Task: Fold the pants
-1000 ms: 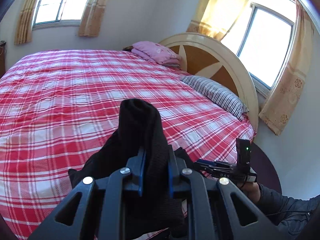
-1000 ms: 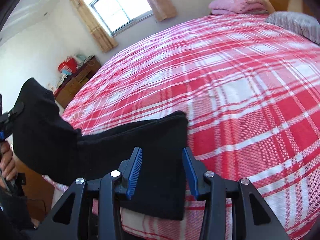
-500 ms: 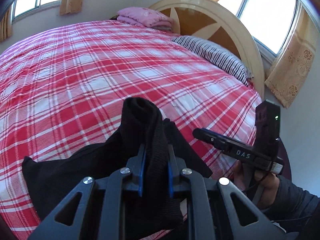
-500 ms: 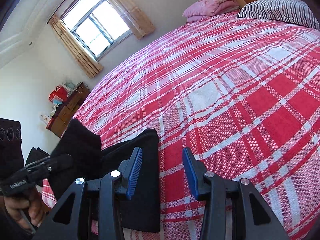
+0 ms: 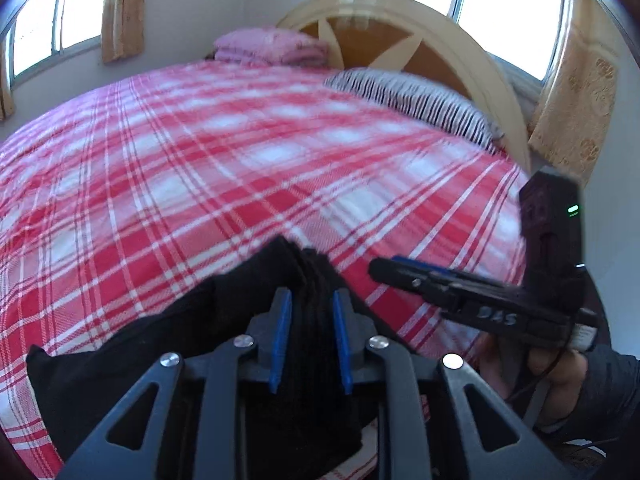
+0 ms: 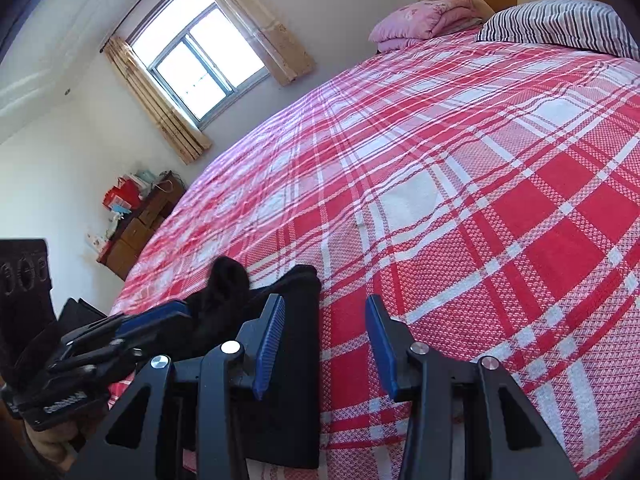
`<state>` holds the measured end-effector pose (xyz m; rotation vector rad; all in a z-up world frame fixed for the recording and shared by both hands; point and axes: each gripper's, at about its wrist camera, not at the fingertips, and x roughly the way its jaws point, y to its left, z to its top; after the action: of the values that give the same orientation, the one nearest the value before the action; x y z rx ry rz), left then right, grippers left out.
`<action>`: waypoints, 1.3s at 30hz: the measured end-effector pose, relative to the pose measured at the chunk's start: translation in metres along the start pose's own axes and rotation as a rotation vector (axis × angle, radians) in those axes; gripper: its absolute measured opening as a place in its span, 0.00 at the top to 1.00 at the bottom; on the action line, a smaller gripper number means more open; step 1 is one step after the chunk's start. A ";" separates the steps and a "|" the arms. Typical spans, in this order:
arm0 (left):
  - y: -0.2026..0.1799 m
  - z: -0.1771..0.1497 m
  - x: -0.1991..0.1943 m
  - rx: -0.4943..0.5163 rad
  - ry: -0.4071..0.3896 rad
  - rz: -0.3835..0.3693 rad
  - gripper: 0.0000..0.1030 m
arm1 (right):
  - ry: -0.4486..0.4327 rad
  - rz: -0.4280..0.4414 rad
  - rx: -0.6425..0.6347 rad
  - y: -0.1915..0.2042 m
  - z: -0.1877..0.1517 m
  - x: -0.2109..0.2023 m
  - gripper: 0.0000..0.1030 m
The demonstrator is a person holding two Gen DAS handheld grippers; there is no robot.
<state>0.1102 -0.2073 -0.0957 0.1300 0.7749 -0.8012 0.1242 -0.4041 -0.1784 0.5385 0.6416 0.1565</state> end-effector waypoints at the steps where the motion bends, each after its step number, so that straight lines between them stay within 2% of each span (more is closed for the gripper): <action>1: -0.002 -0.002 -0.012 0.016 -0.042 0.003 0.71 | -0.004 0.008 0.013 -0.001 0.001 -0.001 0.57; 3: 0.000 -0.009 -0.034 0.046 -0.104 0.051 0.43 | 0.002 0.059 0.041 -0.001 0.003 -0.004 0.57; 5: 0.007 -0.015 -0.046 0.053 -0.127 0.127 0.34 | 0.022 0.106 0.049 0.004 0.005 -0.004 0.57; 10: 0.058 -0.038 -0.067 0.001 -0.118 0.312 0.34 | 0.123 0.162 -0.049 0.036 -0.004 0.006 0.57; 13: 0.102 -0.055 -0.074 -0.091 -0.096 0.426 0.34 | 0.187 0.104 -0.116 0.050 -0.014 0.016 0.57; 16: 0.138 -0.073 -0.077 -0.204 -0.070 0.466 0.31 | 0.234 0.060 -0.151 0.055 -0.019 0.023 0.57; 18: 0.153 -0.085 -0.072 -0.262 -0.051 0.471 0.29 | 0.249 0.048 -0.163 0.055 -0.020 0.025 0.57; 21: 0.156 -0.092 -0.065 -0.294 -0.040 0.456 0.29 | 0.262 0.028 -0.215 0.059 -0.024 0.027 0.59; 22: 0.152 -0.092 -0.061 -0.286 -0.042 0.447 0.29 | 0.263 0.032 -0.237 0.063 -0.026 0.027 0.71; 23: 0.149 -0.092 -0.059 -0.272 -0.041 0.452 0.29 | 0.263 0.031 -0.253 0.064 -0.025 0.028 0.76; 25: 0.139 -0.091 -0.058 -0.232 -0.040 0.488 0.29 | 0.237 0.031 -0.287 0.068 -0.026 0.024 0.80; 28: 0.135 -0.089 -0.062 -0.223 -0.061 0.486 0.28 | 0.186 0.018 -0.314 0.069 -0.018 0.013 0.81; 32: 0.134 -0.090 -0.059 -0.202 -0.061 0.488 0.05 | 0.183 -0.036 -0.296 0.061 -0.005 0.004 0.82; 35: 0.134 -0.094 -0.046 -0.190 -0.023 0.487 0.05 | 0.292 -0.029 -0.257 0.048 -0.004 0.019 0.81; 39: 0.137 -0.099 -0.040 -0.198 -0.009 0.486 0.03 | 0.332 -0.020 -0.245 0.042 -0.006 0.024 0.81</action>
<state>0.1299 -0.0490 -0.1640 0.1302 0.7689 -0.2625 0.1407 -0.3585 -0.1738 0.2699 0.9361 0.3058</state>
